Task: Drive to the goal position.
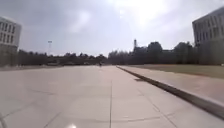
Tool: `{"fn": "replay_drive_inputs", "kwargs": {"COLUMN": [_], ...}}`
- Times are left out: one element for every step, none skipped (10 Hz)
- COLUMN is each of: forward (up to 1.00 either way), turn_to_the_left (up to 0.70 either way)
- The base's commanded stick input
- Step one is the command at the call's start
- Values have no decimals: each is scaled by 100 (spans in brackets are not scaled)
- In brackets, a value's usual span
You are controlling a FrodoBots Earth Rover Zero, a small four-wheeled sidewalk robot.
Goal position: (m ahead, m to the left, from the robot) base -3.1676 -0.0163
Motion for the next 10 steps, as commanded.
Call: {"fn": "replay_drive_inputs", "kwargs": {"forward": [100,100,100,100,100,100,100,100,100,100], "turn_to_the_left": [40,40,23,0,0,0,0,0,0,0]}}
